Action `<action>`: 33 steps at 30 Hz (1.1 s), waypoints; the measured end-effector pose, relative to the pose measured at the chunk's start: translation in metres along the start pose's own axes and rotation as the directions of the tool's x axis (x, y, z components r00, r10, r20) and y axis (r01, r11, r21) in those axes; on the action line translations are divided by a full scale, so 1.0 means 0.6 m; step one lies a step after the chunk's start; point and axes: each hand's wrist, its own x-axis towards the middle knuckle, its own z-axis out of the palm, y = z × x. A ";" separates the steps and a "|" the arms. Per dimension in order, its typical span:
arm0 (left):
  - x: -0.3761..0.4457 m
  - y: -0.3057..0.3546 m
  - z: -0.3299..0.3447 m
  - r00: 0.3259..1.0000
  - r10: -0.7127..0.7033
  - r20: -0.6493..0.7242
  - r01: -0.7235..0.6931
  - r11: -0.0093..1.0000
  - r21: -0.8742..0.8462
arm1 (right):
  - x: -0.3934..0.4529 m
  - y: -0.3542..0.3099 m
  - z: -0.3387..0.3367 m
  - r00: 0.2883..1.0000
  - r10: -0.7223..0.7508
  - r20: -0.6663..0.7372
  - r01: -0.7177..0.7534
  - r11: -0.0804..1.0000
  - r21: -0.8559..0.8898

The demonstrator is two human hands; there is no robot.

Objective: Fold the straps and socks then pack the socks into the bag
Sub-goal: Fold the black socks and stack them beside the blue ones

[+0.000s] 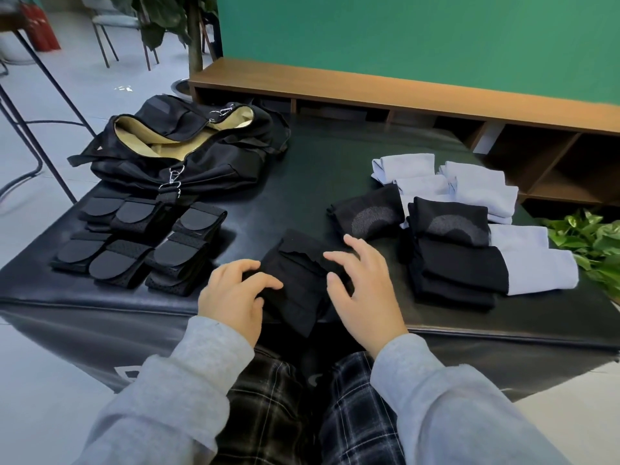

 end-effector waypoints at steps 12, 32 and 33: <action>-0.012 0.021 -0.021 0.999 0.034 0.040 -0.036 0.998 0.060 | -0.015 0.004 0.002 0.963 -0.007 0.270 0.052 0.986 -0.161; 0.049 0.061 -0.015 0.989 0.123 -0.077 -0.114 0.986 0.118 | -0.030 -0.012 -0.012 0.983 0.130 0.130 -0.145 0.983 0.110; 0.053 0.059 -0.017 0.997 0.063 -0.043 -0.059 0.994 0.094 | -0.030 -0.013 -0.012 0.984 0.141 0.112 -0.153 0.982 0.107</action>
